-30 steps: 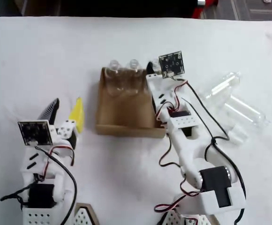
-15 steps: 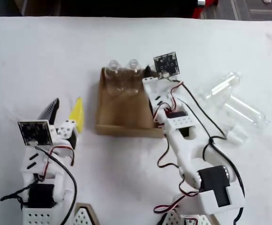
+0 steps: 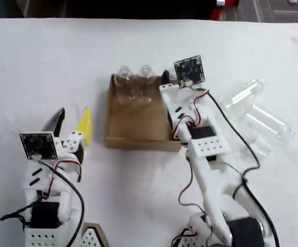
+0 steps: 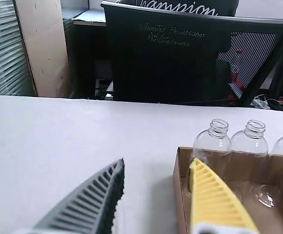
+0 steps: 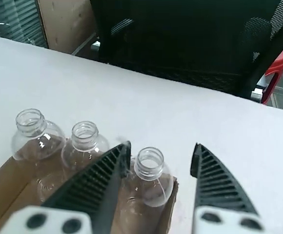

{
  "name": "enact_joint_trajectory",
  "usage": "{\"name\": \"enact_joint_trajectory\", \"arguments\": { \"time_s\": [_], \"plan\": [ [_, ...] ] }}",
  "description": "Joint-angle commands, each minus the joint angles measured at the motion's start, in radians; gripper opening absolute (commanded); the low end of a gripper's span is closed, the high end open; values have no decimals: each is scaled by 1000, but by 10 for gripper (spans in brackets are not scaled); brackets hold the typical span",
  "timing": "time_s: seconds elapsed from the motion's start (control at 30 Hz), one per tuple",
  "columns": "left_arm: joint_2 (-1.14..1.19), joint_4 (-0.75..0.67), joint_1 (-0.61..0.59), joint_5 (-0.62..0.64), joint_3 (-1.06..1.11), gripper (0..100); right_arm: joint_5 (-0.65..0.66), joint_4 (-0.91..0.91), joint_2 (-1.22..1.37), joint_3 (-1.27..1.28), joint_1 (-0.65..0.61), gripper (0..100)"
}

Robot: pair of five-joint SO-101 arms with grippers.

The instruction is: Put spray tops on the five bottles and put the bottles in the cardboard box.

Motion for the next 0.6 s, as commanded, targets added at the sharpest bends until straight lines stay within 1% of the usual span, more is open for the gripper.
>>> {"name": "enact_joint_trajectory", "arguments": {
  "time_s": [0.0, 0.17, 0.33, 0.47, 0.57],
  "plan": [
    [-7, -29, 10, 9, -8, 203, 3, 88, -127, -34, 30, 176],
    [-7, -29, 10, 9, -6, 203, 3, 292, -268, -97, 68, 177],
    [-7, -29, 10, 9, -6, 203, 3, 515, -424, -143, 153, 176],
    [-7, -29, 10, 9, -8, 203, 3, 644, -524, -83, 226, 173],
    [-7, -28, 10, 15, -9, 203, 3, 665, -587, 12, 268, 173]
  ]
}}
